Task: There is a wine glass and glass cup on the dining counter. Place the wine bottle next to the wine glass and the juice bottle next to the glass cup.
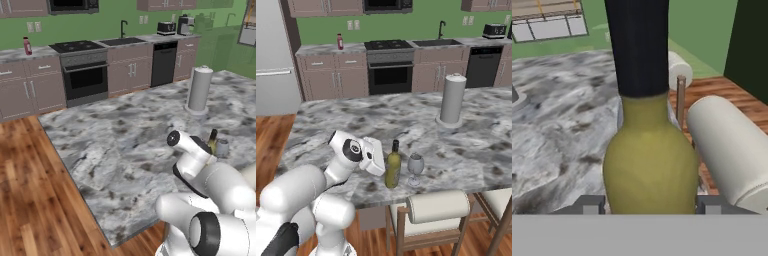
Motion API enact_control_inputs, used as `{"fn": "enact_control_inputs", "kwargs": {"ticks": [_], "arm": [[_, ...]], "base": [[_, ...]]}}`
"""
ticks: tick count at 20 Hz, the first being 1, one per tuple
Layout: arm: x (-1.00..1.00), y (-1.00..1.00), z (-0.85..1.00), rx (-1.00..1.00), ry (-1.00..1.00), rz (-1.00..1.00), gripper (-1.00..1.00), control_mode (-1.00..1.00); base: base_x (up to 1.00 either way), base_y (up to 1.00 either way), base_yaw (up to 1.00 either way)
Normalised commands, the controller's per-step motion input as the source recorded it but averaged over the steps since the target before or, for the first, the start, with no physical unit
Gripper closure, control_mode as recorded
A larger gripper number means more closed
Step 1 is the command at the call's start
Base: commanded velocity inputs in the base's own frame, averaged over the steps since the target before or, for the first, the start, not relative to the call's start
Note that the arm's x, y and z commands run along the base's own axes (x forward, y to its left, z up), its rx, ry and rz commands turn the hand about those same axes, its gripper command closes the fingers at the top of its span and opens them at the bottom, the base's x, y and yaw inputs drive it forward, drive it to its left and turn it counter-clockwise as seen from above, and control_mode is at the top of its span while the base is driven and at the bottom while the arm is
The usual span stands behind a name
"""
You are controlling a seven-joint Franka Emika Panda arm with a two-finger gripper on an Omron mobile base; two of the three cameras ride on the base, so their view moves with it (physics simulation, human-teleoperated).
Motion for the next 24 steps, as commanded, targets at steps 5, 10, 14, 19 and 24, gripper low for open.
{"fn": "enact_control_inputs", "kwargs": {"ticks": [5, 10, 14, 19, 24], "arm": [[0.0, -0.13, -0.31, 0.0, -0.04, 0.0, 1.0, -1.0], [0.0, -0.06, -0.34, -0.01, -0.05, 0.0, 1.0, -1.0], [-0.11, 0.0, -0.42, -0.03, -0.07, 0.0, 1.0, -1.0], [-0.14, 0.01, -0.46, -0.05, -0.08, 0.0, 1.0, -1.0], [-0.13, 0.03, -0.47, -0.07, -0.09, 0.0, 1.0, -1.0]], "base": [[0.0, 0.0, 0.0], [0.0, 0.0, 0.0], [0.0, 0.0, 0.0], [0.0, 0.0, 0.0], [0.0, 0.0, 0.0]]}}
